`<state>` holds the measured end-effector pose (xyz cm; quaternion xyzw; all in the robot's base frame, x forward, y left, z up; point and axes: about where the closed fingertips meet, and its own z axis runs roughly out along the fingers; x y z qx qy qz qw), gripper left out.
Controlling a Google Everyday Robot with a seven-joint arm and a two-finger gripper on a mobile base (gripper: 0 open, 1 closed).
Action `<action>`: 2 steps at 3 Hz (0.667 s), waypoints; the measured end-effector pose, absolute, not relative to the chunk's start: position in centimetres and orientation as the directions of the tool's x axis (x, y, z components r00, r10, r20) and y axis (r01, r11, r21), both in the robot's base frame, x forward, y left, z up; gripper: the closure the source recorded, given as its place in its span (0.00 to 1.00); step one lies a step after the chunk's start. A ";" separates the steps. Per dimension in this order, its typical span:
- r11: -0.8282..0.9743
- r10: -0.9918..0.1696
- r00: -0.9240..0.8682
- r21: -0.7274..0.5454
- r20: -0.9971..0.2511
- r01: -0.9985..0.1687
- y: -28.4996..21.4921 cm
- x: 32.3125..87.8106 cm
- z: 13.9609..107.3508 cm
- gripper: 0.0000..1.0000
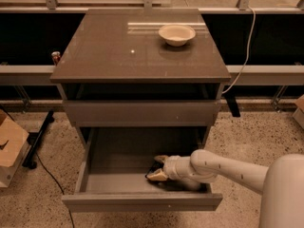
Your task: Pick rxbar blueberry from middle drawer and place on counter
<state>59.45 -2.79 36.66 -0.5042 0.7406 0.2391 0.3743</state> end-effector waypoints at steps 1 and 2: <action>0.378 -0.594 -0.194 -0.058 -0.781 -0.924 -2.6 59.6 39.0 0.73; 0.383 -0.575 -0.183 -0.065 -0.797 -0.921 -2.6 59.8 41.3 0.96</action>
Offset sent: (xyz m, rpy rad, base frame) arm 0.0064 -0.0031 0.0759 0.0111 -0.0635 -0.0192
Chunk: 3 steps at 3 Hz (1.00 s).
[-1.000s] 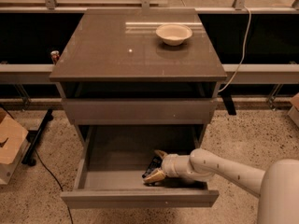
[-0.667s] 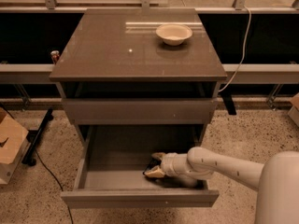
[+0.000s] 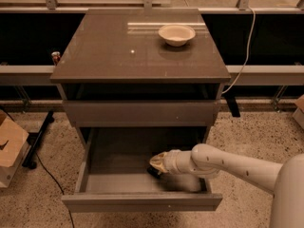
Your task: Pick rxbar blueberry from middle drawer and place on counter
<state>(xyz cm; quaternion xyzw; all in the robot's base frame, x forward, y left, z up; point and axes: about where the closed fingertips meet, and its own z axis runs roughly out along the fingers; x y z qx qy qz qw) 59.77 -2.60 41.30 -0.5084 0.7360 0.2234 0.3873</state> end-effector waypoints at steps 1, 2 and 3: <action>0.393 -0.529 -0.184 -0.047 -0.828 -0.918 -2.6 59.5 42.9 0.61; 0.392 -0.522 -0.184 -0.043 -0.832 -0.919 -2.5 59.4 43.1 0.47; 0.392 -0.527 -0.185 -0.044 -0.829 -0.919 -2.1 59.4 42.8 0.16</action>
Offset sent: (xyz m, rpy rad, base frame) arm -0.0030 -0.0001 0.0170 0.0580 -0.0034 -0.0072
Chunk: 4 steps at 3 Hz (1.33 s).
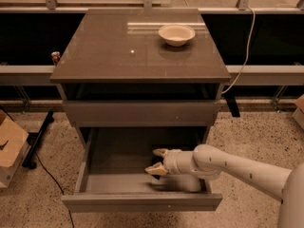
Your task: Pick rxbar blueberry from middle drawer and place on counter
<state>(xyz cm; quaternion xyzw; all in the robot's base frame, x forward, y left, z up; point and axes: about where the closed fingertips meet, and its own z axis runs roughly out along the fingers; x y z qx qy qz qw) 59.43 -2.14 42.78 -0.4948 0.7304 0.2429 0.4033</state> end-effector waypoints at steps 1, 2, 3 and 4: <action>0.400 -0.541 -0.189 -0.053 -0.820 -0.915 -1.8 59.7 42.0 0.00; 0.433 -0.548 -0.224 -0.045 -0.806 -0.900 -1.6 60.7 40.0 0.00; 0.456 -0.552 -0.250 -0.038 -0.795 -0.889 -1.7 61.3 38.6 0.00; 0.505 -0.545 -0.308 -0.012 -0.780 -0.863 -2.6 61.6 36.3 0.00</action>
Offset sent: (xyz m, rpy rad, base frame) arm 0.0199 0.0037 -0.0400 -0.0511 0.0219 -0.0756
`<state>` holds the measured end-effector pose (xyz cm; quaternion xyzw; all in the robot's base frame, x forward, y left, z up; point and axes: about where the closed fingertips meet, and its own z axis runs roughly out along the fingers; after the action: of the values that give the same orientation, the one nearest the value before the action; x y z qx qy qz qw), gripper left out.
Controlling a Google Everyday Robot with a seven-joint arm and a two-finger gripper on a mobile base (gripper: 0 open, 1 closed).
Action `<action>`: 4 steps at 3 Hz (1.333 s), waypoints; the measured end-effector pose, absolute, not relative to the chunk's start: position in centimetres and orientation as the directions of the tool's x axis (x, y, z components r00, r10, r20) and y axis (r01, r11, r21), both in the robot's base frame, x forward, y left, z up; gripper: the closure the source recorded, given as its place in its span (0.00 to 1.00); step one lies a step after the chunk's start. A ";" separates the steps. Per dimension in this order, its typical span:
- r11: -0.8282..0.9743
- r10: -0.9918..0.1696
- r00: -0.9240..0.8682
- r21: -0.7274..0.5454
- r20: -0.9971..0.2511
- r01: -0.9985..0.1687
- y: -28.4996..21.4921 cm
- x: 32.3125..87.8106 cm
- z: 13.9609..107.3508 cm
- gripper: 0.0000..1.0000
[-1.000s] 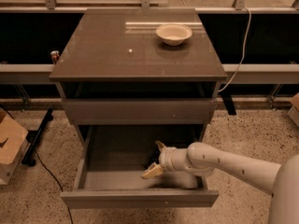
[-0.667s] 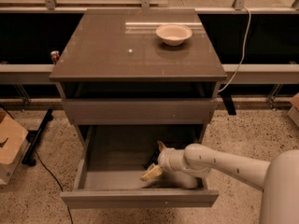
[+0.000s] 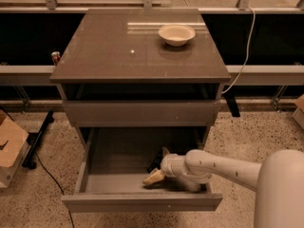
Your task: Pick rxbar blueberry from middle drawer and place on counter
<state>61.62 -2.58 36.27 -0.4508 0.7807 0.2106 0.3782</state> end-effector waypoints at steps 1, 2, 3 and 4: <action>0.535 -0.537 -0.341 0.001 -0.772 -0.845 -3.2 61.5 35.2 0.00; 0.557 -0.532 -0.359 0.002 -0.767 -0.830 -4.0 60.9 34.9 0.18; 0.568 -0.528 -0.369 0.006 -0.765 -0.823 -4.3 60.4 34.6 0.41; 0.569 -0.527 -0.369 0.005 -0.765 -0.823 -4.3 60.3 34.9 0.73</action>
Offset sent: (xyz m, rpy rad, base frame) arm -0.0144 -0.0287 -0.0166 -0.0200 0.0275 -0.0990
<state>60.26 -4.34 34.91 -0.4200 0.8033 0.1983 0.3728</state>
